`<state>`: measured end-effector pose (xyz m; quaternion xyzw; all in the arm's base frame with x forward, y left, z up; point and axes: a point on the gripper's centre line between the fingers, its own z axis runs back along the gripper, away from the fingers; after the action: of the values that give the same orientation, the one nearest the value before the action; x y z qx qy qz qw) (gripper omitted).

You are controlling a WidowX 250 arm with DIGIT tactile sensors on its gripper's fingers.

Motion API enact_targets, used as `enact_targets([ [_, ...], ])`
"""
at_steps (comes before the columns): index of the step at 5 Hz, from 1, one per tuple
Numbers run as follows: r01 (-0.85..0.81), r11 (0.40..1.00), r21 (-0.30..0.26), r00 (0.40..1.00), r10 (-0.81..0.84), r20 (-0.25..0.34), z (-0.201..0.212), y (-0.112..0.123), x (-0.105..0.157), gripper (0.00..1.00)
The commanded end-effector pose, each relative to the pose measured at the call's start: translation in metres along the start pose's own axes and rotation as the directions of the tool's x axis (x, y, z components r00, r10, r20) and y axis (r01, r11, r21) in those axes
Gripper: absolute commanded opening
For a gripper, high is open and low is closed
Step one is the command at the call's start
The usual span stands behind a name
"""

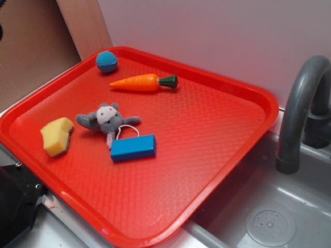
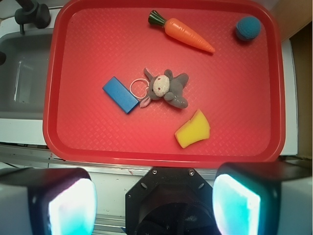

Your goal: Grab the blue ball.

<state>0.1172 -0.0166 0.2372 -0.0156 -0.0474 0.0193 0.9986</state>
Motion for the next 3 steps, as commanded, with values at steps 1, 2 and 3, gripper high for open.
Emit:
enact_targets([
  [1, 0.0, 1.0, 0.0, 1.0, 0.0, 0.0, 0.0, 0.0, 0.0, 1.0],
  [2, -0.105, 0.994, 0.029, 0.991, 0.102, 0.088, -0.02, 0.026, 0.026, 1.0],
  [3, -0.171, 0.984, 0.054, 0.976, 0.162, 0.148, -0.04, 0.053, 0.052, 1.0],
])
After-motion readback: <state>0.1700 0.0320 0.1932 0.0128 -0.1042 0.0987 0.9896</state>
